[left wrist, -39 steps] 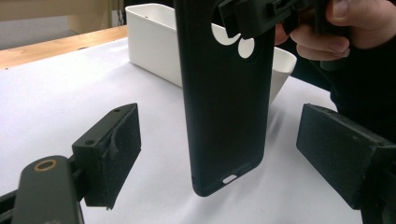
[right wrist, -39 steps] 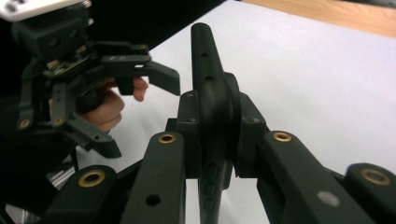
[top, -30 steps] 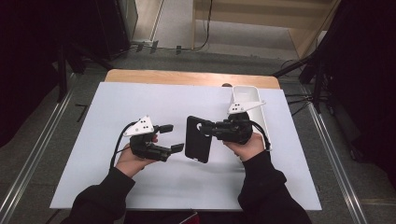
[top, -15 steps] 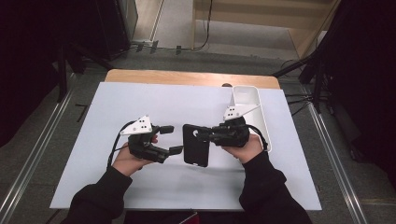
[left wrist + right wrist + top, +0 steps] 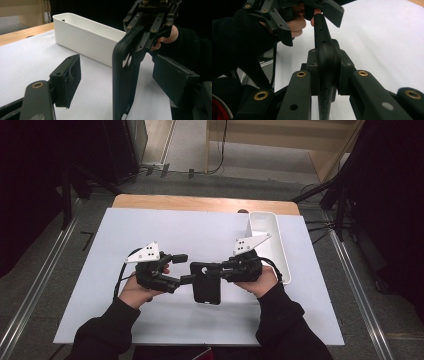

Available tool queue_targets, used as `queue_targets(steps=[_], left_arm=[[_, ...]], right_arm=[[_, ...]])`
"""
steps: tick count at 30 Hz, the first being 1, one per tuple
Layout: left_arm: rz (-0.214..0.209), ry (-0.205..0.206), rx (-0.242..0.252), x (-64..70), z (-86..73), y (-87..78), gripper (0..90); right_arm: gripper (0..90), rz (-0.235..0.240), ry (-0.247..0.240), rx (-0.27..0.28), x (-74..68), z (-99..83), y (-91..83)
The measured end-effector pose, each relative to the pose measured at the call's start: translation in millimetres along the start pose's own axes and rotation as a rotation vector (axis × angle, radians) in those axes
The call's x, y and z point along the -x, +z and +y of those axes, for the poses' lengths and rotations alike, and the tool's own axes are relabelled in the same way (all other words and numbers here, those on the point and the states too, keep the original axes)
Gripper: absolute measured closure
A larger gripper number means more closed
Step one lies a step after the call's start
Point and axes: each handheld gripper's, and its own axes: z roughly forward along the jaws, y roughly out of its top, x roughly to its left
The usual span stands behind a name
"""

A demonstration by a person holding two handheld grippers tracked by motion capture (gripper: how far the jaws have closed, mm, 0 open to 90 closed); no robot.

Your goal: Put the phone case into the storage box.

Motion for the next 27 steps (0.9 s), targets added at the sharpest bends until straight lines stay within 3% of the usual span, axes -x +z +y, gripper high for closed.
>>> queue_targets(steps=[6,14,18,27], left_arm=[[-0.017,0.007,-0.002,1.0,-0.3,0.7,31.0],[-0.049,0.02,-0.016,1.4,-1.0,0.5,52.9],[-0.08,-0.008,-0.019,-0.9,-1.2,0.5,64.5],[-0.1,-0.012,-0.009,-2.7,-2.4,0.2,75.5]], right_arm=[[74.6,0.023,-0.01,-0.013,-2.7,0.2,3.6],[74.6,0.045,-0.022,-0.021,-3.6,0.2,4.8],[74.6,0.059,-0.025,-0.013,-4.4,0.6,5.0],[74.6,0.069,-0.025,-0.005,-5.0,1.3,4.6]])
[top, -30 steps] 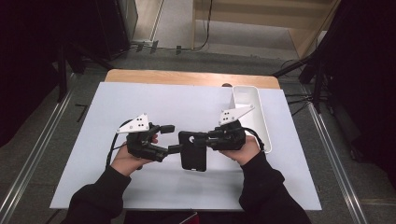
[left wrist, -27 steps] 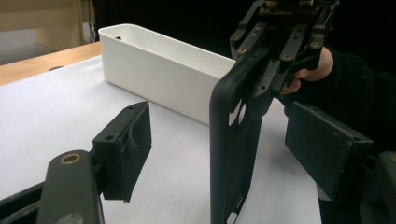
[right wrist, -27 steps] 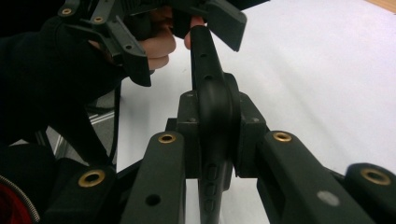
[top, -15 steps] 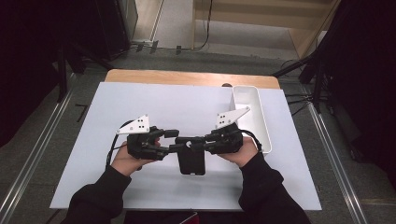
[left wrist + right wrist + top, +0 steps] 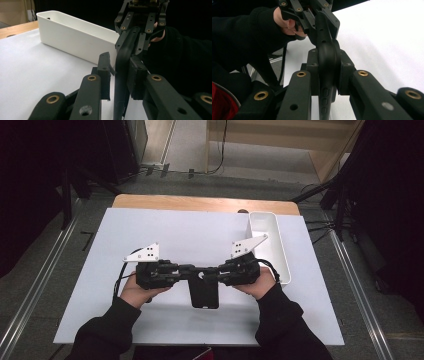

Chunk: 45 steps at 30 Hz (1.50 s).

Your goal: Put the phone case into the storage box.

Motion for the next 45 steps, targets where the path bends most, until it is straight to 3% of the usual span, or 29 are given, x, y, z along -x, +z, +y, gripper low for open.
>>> queue_targets(steps=[6,21,29,33,38,45], left_arm=[[0.0,0.003,0.009,1.0,0.5,-0.1,79.5],[0.013,-0.049,0.026,3.8,5.1,-1.9,80.6],[0.025,-0.046,0.03,4.7,7.0,-3.9,80.7],[0.03,-0.048,0.041,5.1,8.4,-5.5,80.6],[0.065,-0.038,0.039,6.4,10.4,-8.5,80.6],[0.089,-0.037,0.049,7.4,12.2,-10.9,80.5]], right_arm=[[74.6,0.001,0.002,0.004,-0.6,0.3,-0.5],[73.7,0.007,0.023,0.021,-1.4,2.1,-2.0],[67.5,0.005,0.027,0.031,-3.6,2.9,-0.4],[61.0,-0.007,0.021,0.025,-4.1,3.2,-0.5],[44.8,0.001,0.013,0.027,-5.2,3.2,-0.1],[32.2,-0.054,0.001,0.044,-5.6,3.7,-4.1]])
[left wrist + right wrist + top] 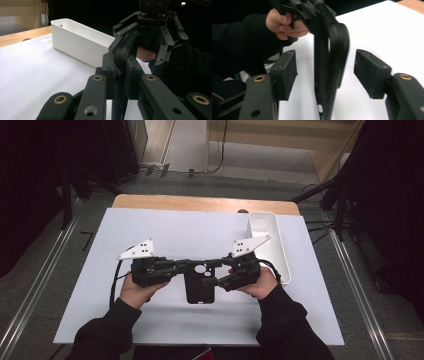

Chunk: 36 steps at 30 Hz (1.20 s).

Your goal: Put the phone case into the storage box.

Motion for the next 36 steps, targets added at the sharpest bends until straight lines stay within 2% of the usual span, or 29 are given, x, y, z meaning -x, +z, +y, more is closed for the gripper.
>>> queue_targets(steps=[4,8,10,14,17,18,19,21,25,28,35,36], left_arm=[[0.022,0.0,0.0,0.3,1.1,-0.7,80.4],[0.037,-0.009,-0.007,0.4,1.9,-0.9,80.4],[0.045,-0.014,-0.005,0.6,2.1,-0.7,80.4],[0.056,-0.016,-0.003,0.5,2.7,-1.2,80.4],[0.079,-0.023,-0.003,0.1,3.8,-2.7,80.4],[0.086,-0.025,-0.003,-0.1,4.1,-3.2,80.4],[0.091,-0.028,0.0,-0.2,4.3,-3.4,80.4],[0.106,-0.031,0.003,-0.4,4.7,-4.1,80.4],[0.14,-0.044,0.015,-1.3,5.6,-6.1,80.4],[0.168,-0.059,0.029,-2.1,6.0,-7.5,80.4],[0.198,-0.087,0.043,-3.7,6.9,-9.5,80.4],[0.223,-0.086,0.049,-3.0,7.4,-10.0,80.3]], right_arm=[[27.3,-0.025,-0.019,0.013,0.0,-0.2,-5.1],[21.8,-0.031,-0.023,0.037,-0.8,-2.0,-7.4],[21.1,-0.058,-0.052,0.04,-1.6,-3.6,-7.0],[15.1,-0.059,-0.031,0.041,-1.6,-6.1,-5.8],[0.0,-0.078,-0.014,0.058,-0.8,-8.1,-4.9],[0.0,-0.069,0.022,0.067,0.3,-8.7,-3.8],[0.0,-0.079,0.057,0.081,0.9,-9.3,-3.4],[0.0,-0.11,0.093,0.081,1.5,-9.3,-2.6],[0.0,-0.168,0.081,0.07,0.4,-9.4,-3.4],[0.0,-0.204,0.08,0.083,0.3,-9.8,-4.1],[0.0,-0.264,0.09,0.098,-0.1,-11.0,-1.3],[0.0,-0.267,0.098,0.098,-0.3,-11.3,-0.6]])
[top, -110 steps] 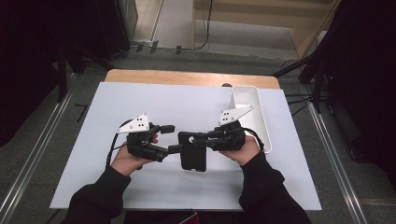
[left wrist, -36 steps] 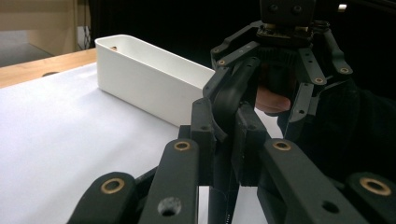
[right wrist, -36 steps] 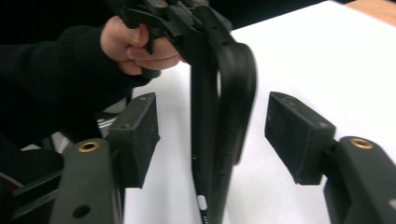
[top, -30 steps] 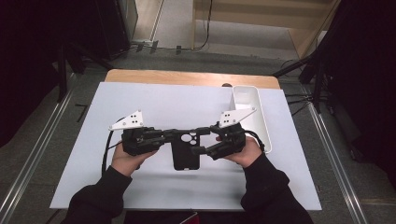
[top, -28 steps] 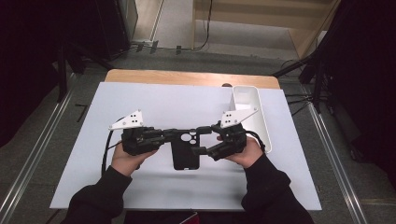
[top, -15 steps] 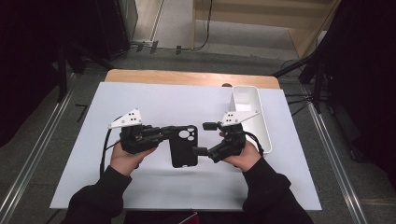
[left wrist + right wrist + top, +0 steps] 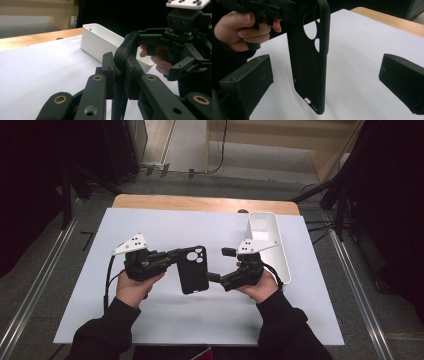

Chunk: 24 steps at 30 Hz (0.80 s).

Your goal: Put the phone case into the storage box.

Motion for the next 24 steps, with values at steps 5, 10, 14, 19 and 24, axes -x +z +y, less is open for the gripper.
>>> queue_targets(steps=[5,10,14,19,24], left_arm=[[0.086,0.02,0.02,2.5,0.8,-2.1,80.4],[0.163,0.01,0.062,3.2,1.1,-5.7,80.4],[0.222,0.013,0.07,5.0,1.9,-7.1,80.4],[0.277,0.006,0.054,6.1,2.0,-5.6,80.3],[0.295,-0.023,0.037,6.6,1.5,-2.3,80.3]], right_arm=[[0.0,-0.026,0.017,-0.001,0.1,-2.3,5.0],[0.0,-0.065,0.026,0.004,-2.6,-3.6,8.5],[0.0,-0.108,0.059,0.016,-5.2,-4.4,11.4],[0.0,-0.149,0.058,0.044,-8.8,-6.4,14.1],[0.0,-0.182,0.057,0.064,-11.4,-9.3,17.7]])
